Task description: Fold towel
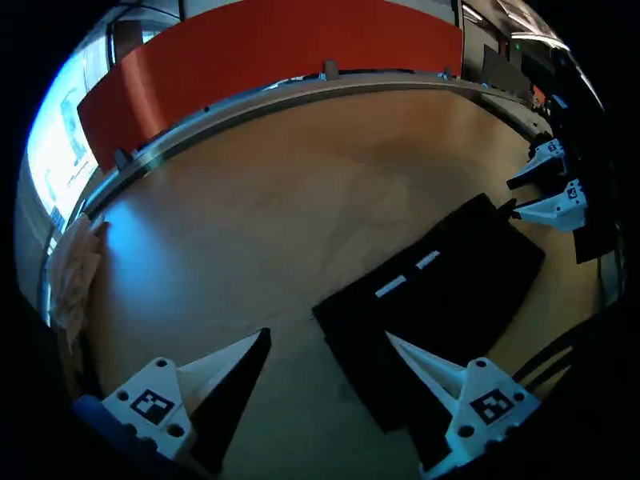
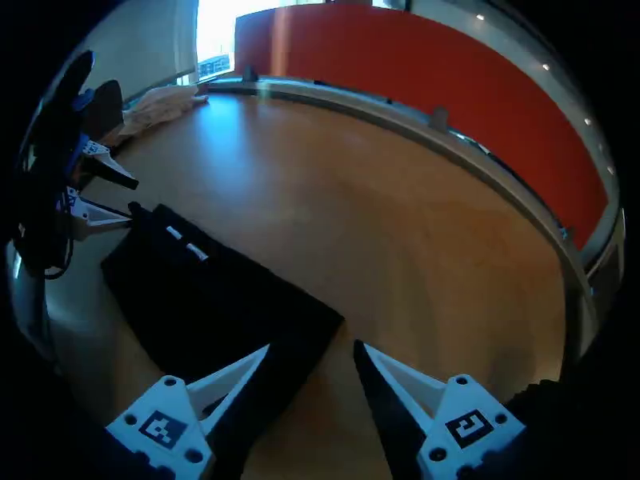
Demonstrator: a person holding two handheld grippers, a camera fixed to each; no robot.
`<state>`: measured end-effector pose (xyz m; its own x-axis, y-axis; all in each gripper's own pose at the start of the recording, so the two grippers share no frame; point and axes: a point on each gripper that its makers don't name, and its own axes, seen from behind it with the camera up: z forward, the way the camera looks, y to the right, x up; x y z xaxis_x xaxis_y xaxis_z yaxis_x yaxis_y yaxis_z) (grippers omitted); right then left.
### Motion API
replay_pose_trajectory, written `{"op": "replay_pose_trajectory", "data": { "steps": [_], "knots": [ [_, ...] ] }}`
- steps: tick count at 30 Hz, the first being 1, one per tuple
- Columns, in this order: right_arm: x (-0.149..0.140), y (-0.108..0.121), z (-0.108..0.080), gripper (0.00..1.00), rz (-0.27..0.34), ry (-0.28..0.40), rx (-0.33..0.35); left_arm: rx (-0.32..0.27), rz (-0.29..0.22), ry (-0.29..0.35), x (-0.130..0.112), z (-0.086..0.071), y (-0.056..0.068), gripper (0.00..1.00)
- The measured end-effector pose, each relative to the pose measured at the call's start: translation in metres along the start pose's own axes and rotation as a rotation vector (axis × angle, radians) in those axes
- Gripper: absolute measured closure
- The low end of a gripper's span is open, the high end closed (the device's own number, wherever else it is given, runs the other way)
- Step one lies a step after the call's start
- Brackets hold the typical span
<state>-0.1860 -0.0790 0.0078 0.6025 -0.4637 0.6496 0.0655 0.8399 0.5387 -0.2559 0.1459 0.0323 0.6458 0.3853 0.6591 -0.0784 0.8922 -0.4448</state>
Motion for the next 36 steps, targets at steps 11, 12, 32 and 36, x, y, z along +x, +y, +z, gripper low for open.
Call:
{"op": "replay_pose_trajectory", "data": {
  "steps": [11, 12, 32, 36],
  "knots": [
    [0.003, 0.004, -0.007, 0.00, -0.002, 0.031, -0.016, 0.019, -0.017, 0.019, 0.001, -0.009, -0.007, 0.04],
    [0.003, 0.004, -0.009, 0.00, -0.001, 0.033, -0.016, 0.017, -0.020, 0.018, 0.001, -0.010, -0.006, 0.04],
    [-0.018, -0.024, -0.057, 0.00, 0.039, 0.076, -0.011, 0.004, -0.098, 0.023, -0.030, -0.046, 0.010, 0.04],
    [-0.025, -0.028, -0.065, 0.00, 0.037, 0.077, -0.015, 0.009, -0.110, 0.021, -0.039, -0.053, 0.012, 0.04]
  ]
}}
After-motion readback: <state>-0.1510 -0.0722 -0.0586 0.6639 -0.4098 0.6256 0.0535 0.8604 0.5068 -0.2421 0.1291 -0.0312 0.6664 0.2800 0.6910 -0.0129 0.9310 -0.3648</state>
